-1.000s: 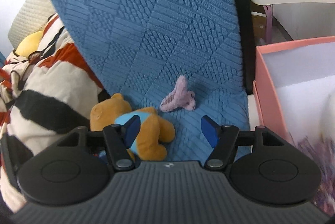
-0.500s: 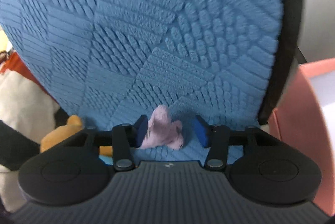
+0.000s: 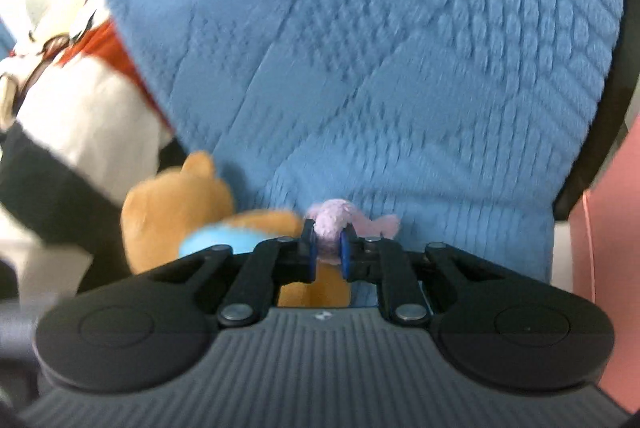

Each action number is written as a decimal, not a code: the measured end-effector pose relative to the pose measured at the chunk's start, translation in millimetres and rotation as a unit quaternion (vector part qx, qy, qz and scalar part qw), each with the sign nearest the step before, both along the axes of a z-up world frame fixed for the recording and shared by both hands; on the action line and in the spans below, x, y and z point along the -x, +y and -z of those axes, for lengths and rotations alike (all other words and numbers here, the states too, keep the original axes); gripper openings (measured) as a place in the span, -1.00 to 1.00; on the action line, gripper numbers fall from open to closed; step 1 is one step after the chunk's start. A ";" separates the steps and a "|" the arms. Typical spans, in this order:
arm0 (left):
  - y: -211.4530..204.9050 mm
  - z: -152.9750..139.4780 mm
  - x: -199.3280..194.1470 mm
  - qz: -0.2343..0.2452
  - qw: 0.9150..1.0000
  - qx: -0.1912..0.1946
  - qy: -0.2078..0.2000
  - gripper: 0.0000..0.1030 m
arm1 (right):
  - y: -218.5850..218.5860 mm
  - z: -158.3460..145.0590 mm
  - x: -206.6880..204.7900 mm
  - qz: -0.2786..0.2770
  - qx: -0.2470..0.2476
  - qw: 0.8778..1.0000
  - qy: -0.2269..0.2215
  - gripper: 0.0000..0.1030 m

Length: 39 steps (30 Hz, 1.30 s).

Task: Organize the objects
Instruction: 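Grasp brown bear with left gripper while right gripper grasps pink bunny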

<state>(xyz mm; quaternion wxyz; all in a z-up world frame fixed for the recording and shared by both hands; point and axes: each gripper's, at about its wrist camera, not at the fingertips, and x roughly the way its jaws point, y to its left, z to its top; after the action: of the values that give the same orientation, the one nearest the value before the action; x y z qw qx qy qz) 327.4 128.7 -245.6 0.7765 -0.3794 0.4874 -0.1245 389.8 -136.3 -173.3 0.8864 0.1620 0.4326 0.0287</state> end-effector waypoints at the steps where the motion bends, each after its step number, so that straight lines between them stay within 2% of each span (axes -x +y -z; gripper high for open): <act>1: 0.8 0.7 0.6 -0.001 1.000 -0.002 0.002 0.71 | 0.6 0.8 5.3 -0.008 0.001 1.000 0.002 -0.72; 16: 12.5 -7.9 25.6 0.006 0.999 -0.052 -0.009 0.69 | 25.7 -26.3 81.5 -0.035 -0.023 0.999 0.008 -0.71; 20: 2.3 -4.3 21.9 0.007 0.997 -0.076 -0.003 0.69 | 34.1 -25.4 94.7 -0.029 0.002 1.000 0.010 -0.71; 26: -25.9 -2.6 22.0 0.035 0.987 -0.157 -0.014 0.81 | 48.7 -23.5 109.0 -0.024 0.083 0.996 0.012 -0.72; 28: -27.1 0.4 20.1 0.033 0.987 -0.157 -0.006 0.88 | 43.9 -24.2 112.4 -0.001 0.097 0.995 0.010 -0.72; 31: -22.0 8.3 19.3 0.023 0.991 -0.132 0.011 0.89 | 33.5 -26.8 119.5 0.030 0.115 0.993 0.001 -0.73; 33: -20.7 9.7 19.7 0.022 0.992 -0.128 0.012 0.87 | 34.8 -25.7 124.2 0.030 0.156 0.987 -0.007 -0.73; 35: -21.2 9.9 20.4 0.022 0.992 -0.125 0.010 0.78 | 40.7 -17.6 128.2 0.017 0.176 0.984 -0.001 -0.73; 37: -22.7 8.0 22.0 0.026 0.991 -0.127 0.005 0.58 | 48.0 -8.5 133.4 0.000 0.183 0.983 0.011 -0.73; 39: -23.4 1.8 25.5 0.028 0.990 -0.135 -0.003 0.47 | 54.9 -3.0 139.7 -0.014 0.192 0.981 0.014 -0.72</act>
<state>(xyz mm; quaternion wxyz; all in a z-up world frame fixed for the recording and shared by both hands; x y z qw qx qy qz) 302.0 105.3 -247.5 0.8185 -0.2568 0.5076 -0.0805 250.1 -81.4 -170.3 0.8944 -0.0165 0.4446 -0.0450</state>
